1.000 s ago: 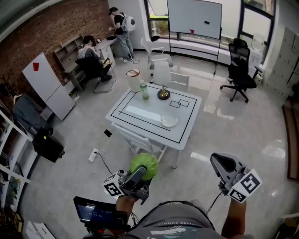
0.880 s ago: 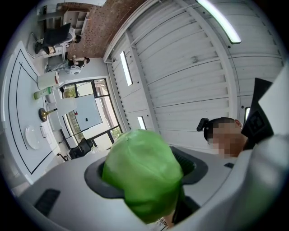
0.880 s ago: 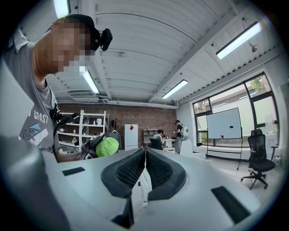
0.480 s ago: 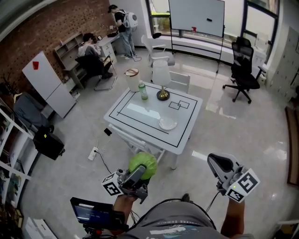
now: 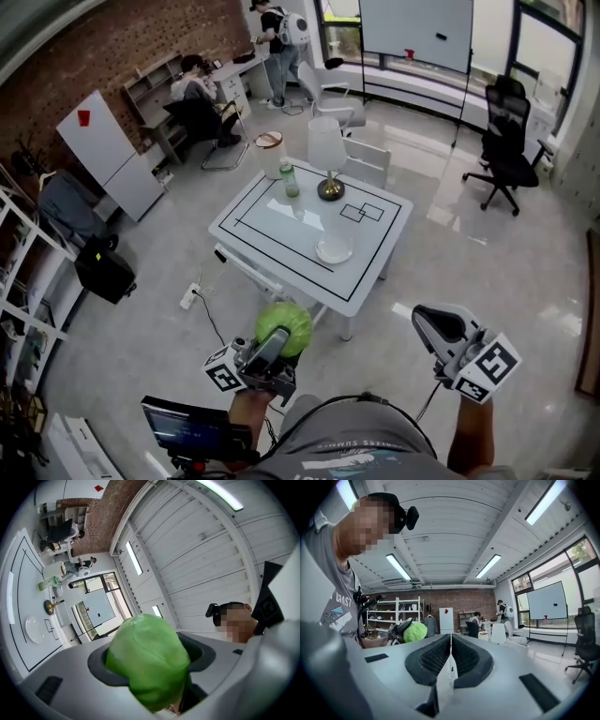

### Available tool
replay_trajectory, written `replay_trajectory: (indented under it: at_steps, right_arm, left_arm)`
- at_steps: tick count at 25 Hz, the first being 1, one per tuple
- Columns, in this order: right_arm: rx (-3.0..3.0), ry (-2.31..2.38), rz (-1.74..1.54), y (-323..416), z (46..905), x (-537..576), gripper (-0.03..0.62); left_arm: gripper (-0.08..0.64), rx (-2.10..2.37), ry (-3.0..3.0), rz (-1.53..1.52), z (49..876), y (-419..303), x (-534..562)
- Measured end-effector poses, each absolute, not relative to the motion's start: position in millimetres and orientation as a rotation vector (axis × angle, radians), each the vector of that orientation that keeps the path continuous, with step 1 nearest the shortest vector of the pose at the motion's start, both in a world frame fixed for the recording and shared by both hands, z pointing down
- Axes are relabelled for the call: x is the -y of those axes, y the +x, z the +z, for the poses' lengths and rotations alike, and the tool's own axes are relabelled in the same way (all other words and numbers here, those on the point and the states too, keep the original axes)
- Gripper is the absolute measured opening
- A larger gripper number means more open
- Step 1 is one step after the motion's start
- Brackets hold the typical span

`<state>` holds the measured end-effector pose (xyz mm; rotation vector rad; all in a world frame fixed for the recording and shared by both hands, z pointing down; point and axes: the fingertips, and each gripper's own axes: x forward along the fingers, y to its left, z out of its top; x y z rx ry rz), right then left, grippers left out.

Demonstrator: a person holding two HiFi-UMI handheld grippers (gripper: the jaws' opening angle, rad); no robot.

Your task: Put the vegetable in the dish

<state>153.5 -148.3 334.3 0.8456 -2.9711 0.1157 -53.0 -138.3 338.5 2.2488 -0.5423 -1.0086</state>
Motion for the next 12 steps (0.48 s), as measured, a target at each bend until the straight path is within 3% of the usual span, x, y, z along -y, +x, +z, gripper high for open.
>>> replay_trajectory:
  at_steps: [12]
  right_arm:
    - [2.934,0.901,0.155,122.4,344.7,178.6,0.009]
  left_arm:
    - [0.311,0.507,2.223,-0.965,353.1,-84.3,178.9]
